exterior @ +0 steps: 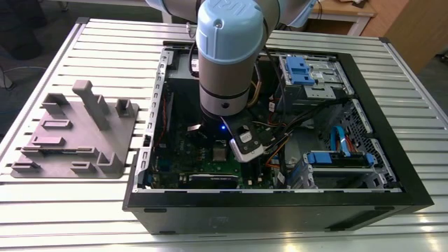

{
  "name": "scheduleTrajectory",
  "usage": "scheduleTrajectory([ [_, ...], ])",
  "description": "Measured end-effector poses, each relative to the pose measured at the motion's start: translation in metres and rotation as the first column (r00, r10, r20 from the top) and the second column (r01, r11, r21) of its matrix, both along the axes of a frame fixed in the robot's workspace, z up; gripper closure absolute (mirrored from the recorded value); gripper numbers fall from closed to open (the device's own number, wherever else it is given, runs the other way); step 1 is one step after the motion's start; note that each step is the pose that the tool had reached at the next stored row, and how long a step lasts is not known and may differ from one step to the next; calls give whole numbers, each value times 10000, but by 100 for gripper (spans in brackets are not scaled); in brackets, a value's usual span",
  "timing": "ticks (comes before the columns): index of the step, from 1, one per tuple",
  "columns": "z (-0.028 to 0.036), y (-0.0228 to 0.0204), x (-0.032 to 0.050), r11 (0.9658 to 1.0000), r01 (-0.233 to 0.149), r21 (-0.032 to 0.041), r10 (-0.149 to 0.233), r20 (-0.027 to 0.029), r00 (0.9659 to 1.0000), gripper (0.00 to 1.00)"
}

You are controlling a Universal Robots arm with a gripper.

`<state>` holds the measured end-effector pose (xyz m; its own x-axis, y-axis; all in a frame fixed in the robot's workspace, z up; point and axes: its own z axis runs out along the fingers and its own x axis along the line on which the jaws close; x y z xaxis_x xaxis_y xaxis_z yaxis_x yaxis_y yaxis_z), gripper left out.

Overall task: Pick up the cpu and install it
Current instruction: 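Place the cpu into insertion slot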

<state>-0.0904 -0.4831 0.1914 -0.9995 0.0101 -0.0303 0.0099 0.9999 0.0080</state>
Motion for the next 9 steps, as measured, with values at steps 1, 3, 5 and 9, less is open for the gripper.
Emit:
scheduleTrajectory([
  [1, 0, 0, 0, 10000, 1, 0, -1, 0, 10000, 61],
  [3, -1, 0, 0, 10000, 0, 1, 0, 0, 10000, 61],
  [5, 3, 0, 0, 10000, 1, 24, -1, 2, 10000, 61],
  [9, 24, 0, 0, 10000, 0, 32, 0, 1, 10000, 61],
])
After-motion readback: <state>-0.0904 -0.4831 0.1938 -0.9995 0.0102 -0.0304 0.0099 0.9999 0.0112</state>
